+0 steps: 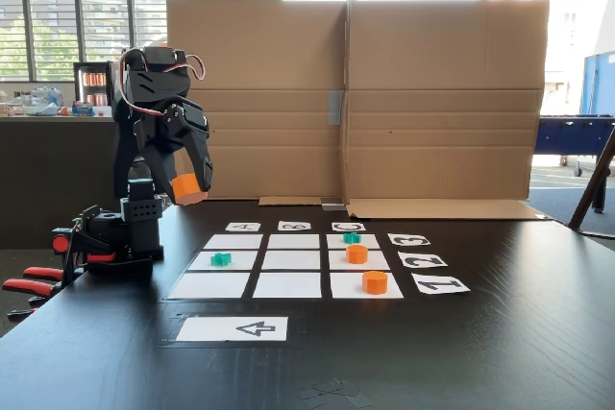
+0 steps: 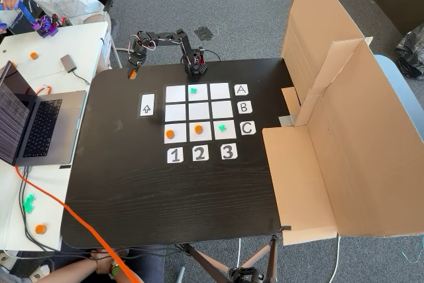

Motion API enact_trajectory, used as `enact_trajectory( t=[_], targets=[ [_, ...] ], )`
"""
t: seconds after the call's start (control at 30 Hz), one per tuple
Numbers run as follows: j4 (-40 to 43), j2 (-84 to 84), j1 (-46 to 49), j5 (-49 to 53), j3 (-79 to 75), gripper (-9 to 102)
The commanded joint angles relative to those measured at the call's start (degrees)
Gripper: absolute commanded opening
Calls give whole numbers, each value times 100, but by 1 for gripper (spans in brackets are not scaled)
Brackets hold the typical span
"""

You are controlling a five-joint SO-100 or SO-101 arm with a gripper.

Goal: Pick up the round, orange token and place it in the grid on square B2.

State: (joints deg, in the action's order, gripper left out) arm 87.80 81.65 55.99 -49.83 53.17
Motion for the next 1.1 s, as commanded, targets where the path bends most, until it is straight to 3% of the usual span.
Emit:
enact_trajectory(
  t=[0.0,0.27,0.57,1.07],
  targets=[
    [26,422,-264,-35,-26,-1],
    [167,923,-1661,-185,448,-1],
    [202,1433,-3832,-1055,1187,-1],
    [193,202,-6012,-2206,1573,-1]
  ],
)
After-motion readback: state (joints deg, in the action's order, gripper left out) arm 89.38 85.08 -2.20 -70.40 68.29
